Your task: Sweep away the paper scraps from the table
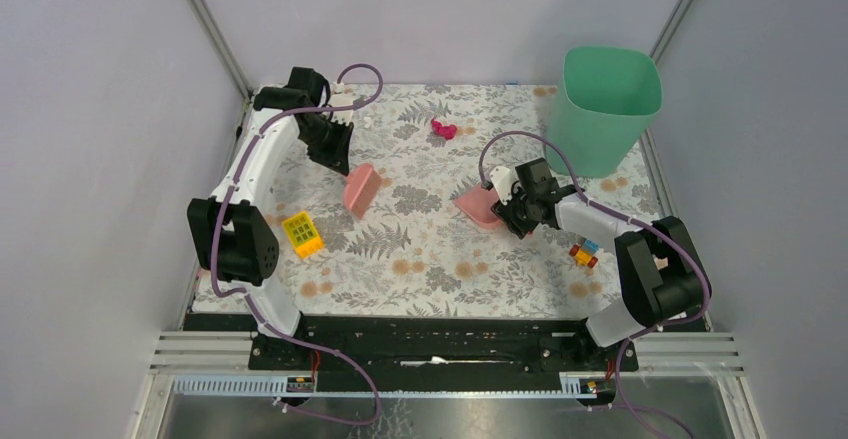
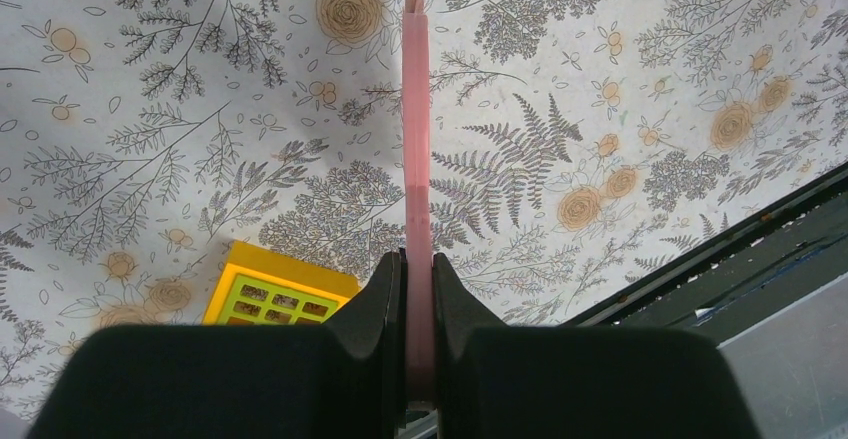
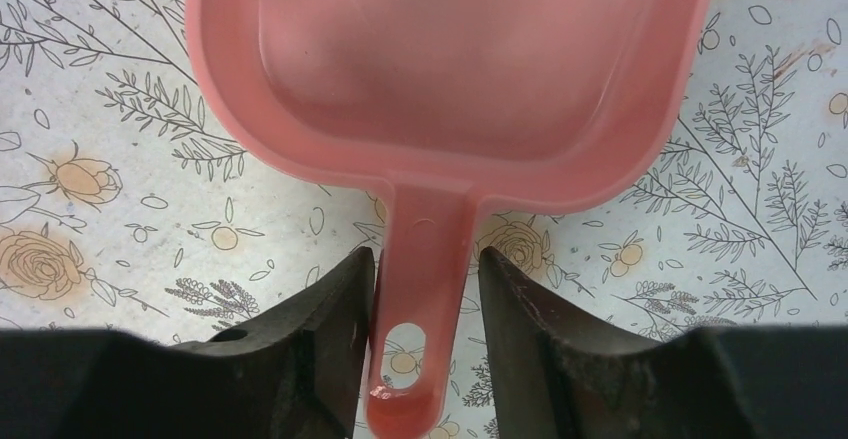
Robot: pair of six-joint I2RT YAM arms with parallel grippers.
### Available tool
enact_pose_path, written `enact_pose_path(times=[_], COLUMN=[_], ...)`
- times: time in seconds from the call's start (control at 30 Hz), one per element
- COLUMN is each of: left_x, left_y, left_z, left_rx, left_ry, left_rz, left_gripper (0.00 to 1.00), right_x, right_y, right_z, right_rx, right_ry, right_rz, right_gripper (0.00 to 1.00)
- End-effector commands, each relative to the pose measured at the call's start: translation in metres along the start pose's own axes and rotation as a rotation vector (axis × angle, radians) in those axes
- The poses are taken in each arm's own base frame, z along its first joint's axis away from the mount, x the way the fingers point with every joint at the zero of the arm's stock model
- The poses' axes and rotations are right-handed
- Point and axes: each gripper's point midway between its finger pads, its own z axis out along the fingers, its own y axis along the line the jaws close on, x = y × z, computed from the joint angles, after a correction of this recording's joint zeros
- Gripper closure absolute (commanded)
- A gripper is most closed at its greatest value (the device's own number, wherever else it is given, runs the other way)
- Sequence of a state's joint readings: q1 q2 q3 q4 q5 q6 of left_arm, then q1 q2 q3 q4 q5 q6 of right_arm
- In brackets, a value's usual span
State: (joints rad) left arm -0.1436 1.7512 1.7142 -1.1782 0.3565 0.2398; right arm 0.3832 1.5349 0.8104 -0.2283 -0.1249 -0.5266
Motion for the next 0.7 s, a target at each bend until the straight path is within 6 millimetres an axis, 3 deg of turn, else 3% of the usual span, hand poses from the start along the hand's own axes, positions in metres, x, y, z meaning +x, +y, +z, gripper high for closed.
enact_pose_path(times=[0.0,0.23,0.43,0.67], left_x=[-0.017,-0.04,-0.053,-0.084], left_y=[0.0,0.014,0.024,0.07], left_z=[-0.017,-0.025,-0.042,-0.07], left_rx=[-0.034,-0.098,-0.177,-0.447], left_ry=[-0.071,-0.093,-0.132,-0.198], left_rz=[0.049,0.078,0.113,0.182], left_gripper=[1.0,1.0,1.0,1.0], right_x=[-0.005,-0.011,-0.023,-0.024], right_y=[-0.008,-0.016,-0.019,-0.013], right_z=[-0.009,-0.012,-0.041,-0.069], right_rx=[0.033,0.06,0.07,0.047], right_ry=[-0.007,-0.009,-0.018,-0.005], right_rz=[0.003,-0.008,-0.017,-0.03], right_gripper=[0.53,0.76,0.98,1.0])
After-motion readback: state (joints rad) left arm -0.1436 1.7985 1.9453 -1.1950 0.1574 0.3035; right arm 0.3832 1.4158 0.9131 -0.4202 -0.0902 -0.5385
